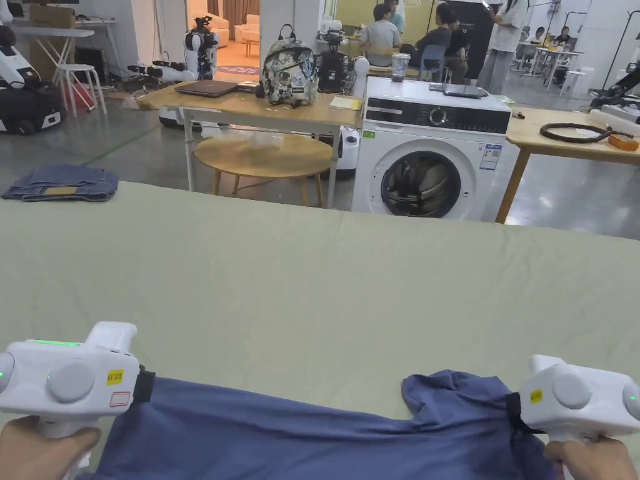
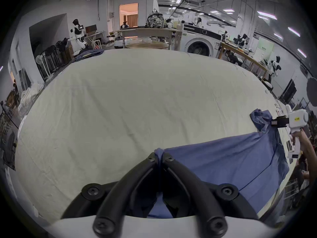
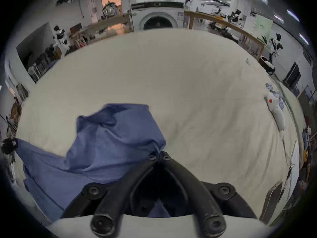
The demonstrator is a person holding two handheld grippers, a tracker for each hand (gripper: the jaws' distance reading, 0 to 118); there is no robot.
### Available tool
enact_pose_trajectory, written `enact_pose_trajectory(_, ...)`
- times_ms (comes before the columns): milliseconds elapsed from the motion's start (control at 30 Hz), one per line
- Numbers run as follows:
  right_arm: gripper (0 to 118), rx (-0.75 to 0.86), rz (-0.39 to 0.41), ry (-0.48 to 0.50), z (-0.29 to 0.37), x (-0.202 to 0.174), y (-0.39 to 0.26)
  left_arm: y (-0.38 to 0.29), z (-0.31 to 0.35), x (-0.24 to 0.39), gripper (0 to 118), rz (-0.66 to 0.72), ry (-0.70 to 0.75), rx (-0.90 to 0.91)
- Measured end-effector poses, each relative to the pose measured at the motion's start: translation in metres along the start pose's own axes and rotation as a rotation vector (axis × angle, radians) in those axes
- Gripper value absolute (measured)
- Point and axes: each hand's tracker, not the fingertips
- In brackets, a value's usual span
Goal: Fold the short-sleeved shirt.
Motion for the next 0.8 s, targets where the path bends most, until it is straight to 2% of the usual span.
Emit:
enact_pose_trajectory(367, 0, 0.168, 0.036, 0.011, 0.118, 0.013, -0.057, -0.026, 0.059, -0.020, 0, 0.016, -0.039, 0.088)
enact_pose_trajectory(600, 0, 0.199, 0.083, -0.003, 0.178, 0.003, -0.122, -0.067, 0.093, -0.026, 0, 0.000, -0.070, 0.118)
enact_pose_trajectory(800, 0, 0.176, 0.114, -0.025, 0.196, 0.006, -0.175, -0.106, 0.109, -0.030, 0, -0.029, -0.084, 0.088)
